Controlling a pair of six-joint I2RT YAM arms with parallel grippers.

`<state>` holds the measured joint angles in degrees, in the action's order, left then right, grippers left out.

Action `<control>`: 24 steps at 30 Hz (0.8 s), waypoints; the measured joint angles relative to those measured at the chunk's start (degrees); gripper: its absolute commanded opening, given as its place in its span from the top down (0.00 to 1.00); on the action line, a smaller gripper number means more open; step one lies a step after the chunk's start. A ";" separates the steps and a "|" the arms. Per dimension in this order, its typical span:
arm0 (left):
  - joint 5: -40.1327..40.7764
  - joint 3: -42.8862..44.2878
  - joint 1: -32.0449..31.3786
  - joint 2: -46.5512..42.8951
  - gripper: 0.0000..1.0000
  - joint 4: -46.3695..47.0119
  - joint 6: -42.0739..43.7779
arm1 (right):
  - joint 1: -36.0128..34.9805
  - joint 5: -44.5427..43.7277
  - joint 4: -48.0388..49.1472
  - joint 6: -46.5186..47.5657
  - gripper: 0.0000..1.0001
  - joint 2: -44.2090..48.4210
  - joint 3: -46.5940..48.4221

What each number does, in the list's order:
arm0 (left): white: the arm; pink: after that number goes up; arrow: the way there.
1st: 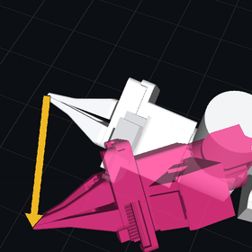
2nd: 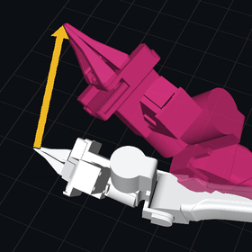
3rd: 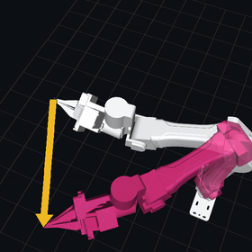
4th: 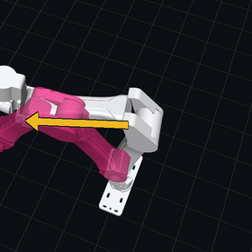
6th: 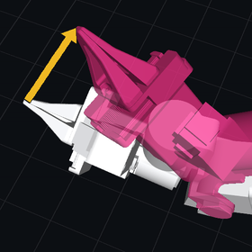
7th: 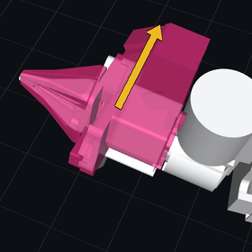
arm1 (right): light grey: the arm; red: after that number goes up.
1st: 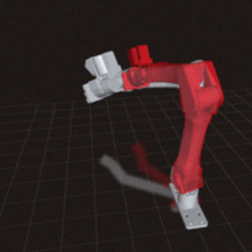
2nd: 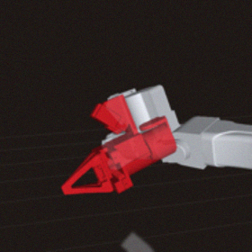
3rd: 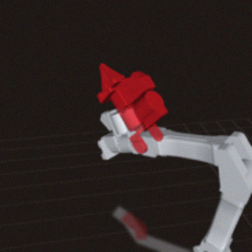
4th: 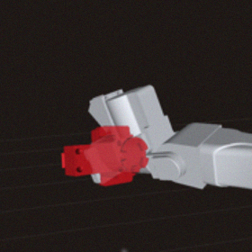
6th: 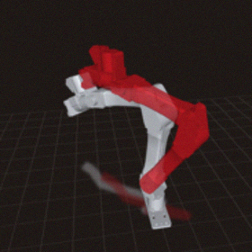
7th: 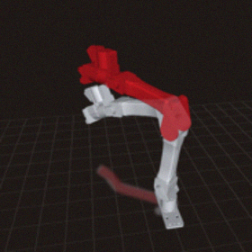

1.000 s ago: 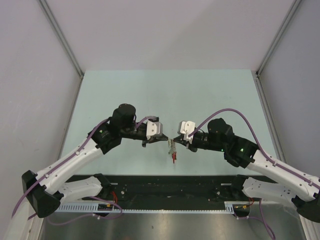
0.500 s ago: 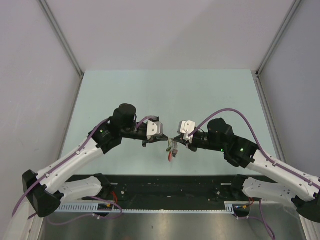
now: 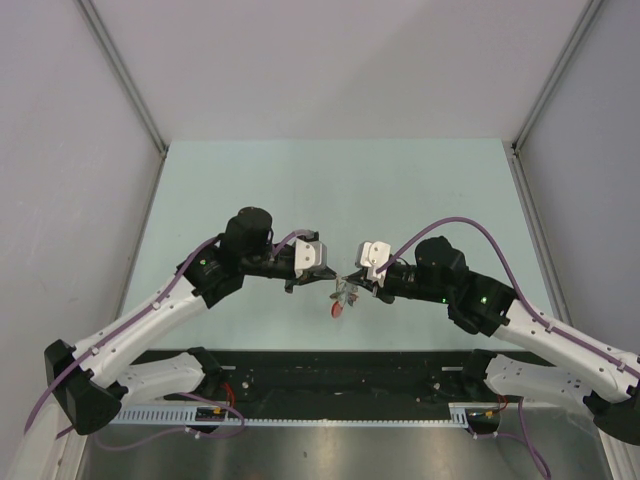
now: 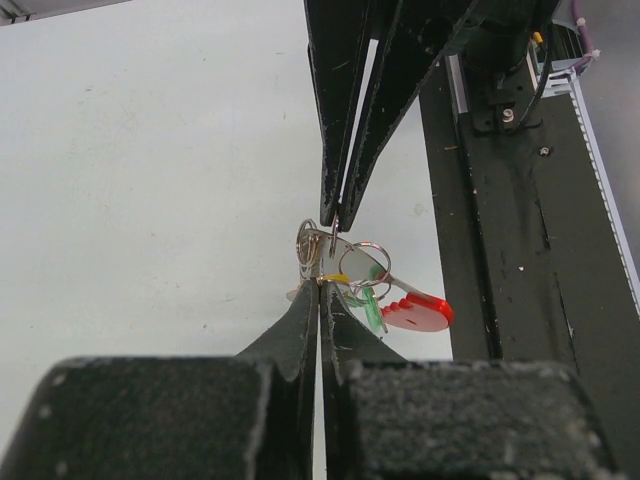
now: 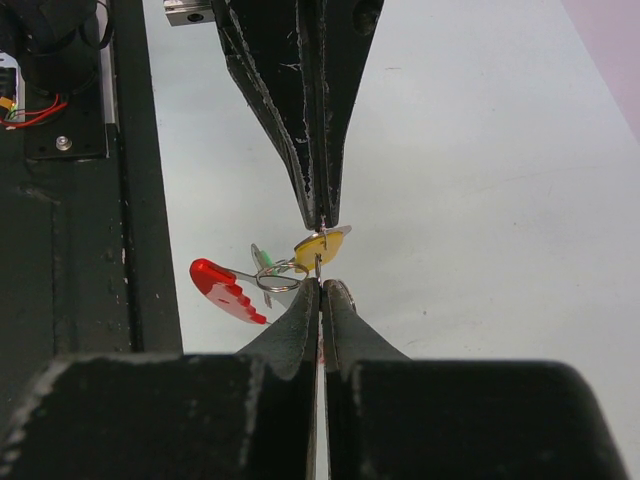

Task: Put the keys on the keyring

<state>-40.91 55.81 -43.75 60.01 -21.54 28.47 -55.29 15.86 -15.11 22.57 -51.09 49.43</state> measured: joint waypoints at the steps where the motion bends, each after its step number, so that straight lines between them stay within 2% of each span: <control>1: 0.00 0.00 0.00 0.00 1.00 0.02 0.00 | 0.00 0.00 0.00 0.00 1.00 0.00 0.00; 24: -0.52 0.00 0.00 0.00 1.00 0.52 -0.04 | 0.00 -0.48 0.00 -0.04 1.00 -0.02 0.00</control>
<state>-41.43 55.81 -43.75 60.01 -21.02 28.42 -55.29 15.38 -15.11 22.52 -51.11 49.43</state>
